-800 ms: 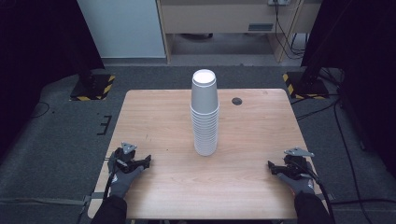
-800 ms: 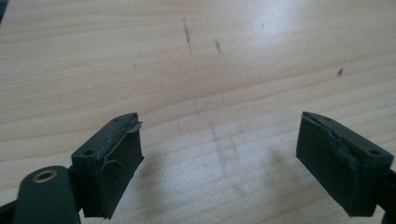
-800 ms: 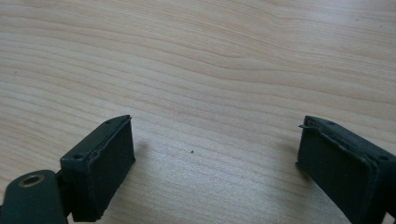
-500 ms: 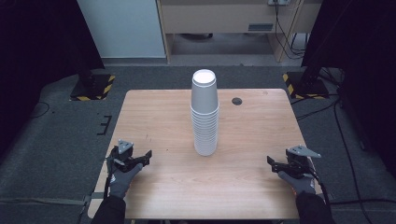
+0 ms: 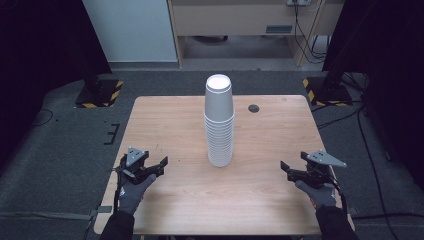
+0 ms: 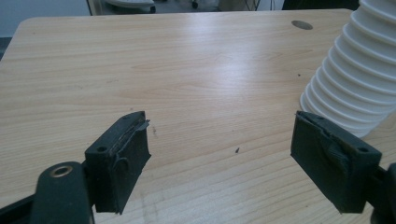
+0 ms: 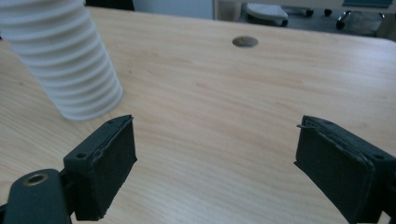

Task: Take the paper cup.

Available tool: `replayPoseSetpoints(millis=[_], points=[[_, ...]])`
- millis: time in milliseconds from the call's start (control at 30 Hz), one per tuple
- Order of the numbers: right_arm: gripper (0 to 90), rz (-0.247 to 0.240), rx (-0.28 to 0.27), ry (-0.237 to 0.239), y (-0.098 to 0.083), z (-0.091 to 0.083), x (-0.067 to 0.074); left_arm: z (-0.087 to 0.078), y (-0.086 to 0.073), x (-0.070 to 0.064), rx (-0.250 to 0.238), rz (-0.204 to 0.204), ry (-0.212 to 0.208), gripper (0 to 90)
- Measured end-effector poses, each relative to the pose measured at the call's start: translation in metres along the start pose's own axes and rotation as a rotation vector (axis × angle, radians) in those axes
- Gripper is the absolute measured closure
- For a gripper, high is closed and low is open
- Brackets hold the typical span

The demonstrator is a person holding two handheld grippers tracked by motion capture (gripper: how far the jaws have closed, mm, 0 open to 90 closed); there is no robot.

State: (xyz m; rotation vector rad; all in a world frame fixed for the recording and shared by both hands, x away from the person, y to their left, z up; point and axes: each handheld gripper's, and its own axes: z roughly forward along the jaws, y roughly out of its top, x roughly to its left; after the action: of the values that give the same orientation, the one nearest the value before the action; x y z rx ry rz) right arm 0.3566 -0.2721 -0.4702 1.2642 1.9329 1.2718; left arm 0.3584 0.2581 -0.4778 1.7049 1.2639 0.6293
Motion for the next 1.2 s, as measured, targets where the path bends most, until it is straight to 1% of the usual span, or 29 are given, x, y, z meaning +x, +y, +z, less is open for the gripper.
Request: replayPoseSetpoints(millis=[67,100,133,267,367,400,433,467,500,567,633,733,800,867,900,933,1033,1067,1167,1200], points=[[12.4,0.006,-0.031,0.008,0.009,-0.003,0.003,0.002,-0.001,-0.002,0.014,0.014,0.004,17.7],[12.4,0.009,-0.067,0.021,0.018,-0.006,0.006,0.003,-0.002,-0.002,0.025,0.021,0.008,17.0],[12.4,0.009,-0.067,0.021,0.018,-0.006,0.006,0.005,-0.003,-0.002,0.039,0.021,0.008,17.0],[12.3,-0.009,-0.126,0.034,0.038,-0.011,0.013,0.011,-0.009,-0.001,0.085,0.028,0.023,15.2],[11.9,-0.010,-0.168,0.049,0.055,-0.014,0.019,0.014,-0.013,0.002,0.114,0.031,0.039,14.2],[11.8,-0.017,-0.192,0.055,0.066,-0.016,0.024,0.015,-0.015,0.003,0.124,0.033,0.046,13.9],[11.8,-0.017,-0.192,0.055,0.066,-0.016,0.024,0.016,-0.016,0.004,0.132,0.033,0.052,13.9],[11.8,-0.018,-0.211,0.058,0.072,-0.016,0.027,0.017,-0.018,0.006,0.143,0.030,0.058,13.8],[11.9,-0.019,-0.228,0.067,0.080,-0.017,0.031,0.018,-0.019,0.007,0.155,0.036,0.065,13.5],[12.0,-0.022,-0.248,0.077,0.093,-0.017,0.037,0.019,-0.020,0.009,0.163,0.040,0.077,13.0],[12.0,-0.024,-0.259,0.090,0.106,-0.017,0.044,0.020,-0.021,0.010,0.168,0.036,0.082,12.8],[12.0,-0.026,-0.277,0.110,0.123,-0.014,0.055,0.023,-0.024,0.013,0.186,0.042,0.097,12.5],[11.9,-0.021,-0.288,0.130,0.134,-0.012,0.062,0.024,-0.025,0.014,0.196,0.047,0.105,12.4],[11.9,-0.027,-0.294,0.144,0.142,-0.009,0.068,0.025,-0.026,0.014,0.201,0.051,0.112,12.3],[11.8,-0.029,-0.303,0.153,0.151,-0.006,0.075,0.026,-0.026,0.015,0.203,0.052,0.114,12.0],[11.8,-0.029,-0.303,0.153,0.151,-0.006,0.075,0.026,-0.027,0.015,0.205,0.055,0.116,12.0],[11.7,-0.028,-0.313,0.180,0.164,-0.001,0.084,0.028,-0.028,0.014,0.221,0.068,0.122,11.8],[11.7,-0.021,-0.318,0.188,0.168,0.001,0.087,0.029,-0.029,0.014,0.227,0.073,0.123,11.7],[11.7,-0.019,-0.329,0.211,0.177,0.006,0.094,0.030,-0.030,0.014,0.240,0.078,0.120,11.3],[11.7,-0.012,-0.333,0.220,0.179,0.008,0.097,0.031,-0.031,0.014,0.241,0.079,0.120,11.1]])
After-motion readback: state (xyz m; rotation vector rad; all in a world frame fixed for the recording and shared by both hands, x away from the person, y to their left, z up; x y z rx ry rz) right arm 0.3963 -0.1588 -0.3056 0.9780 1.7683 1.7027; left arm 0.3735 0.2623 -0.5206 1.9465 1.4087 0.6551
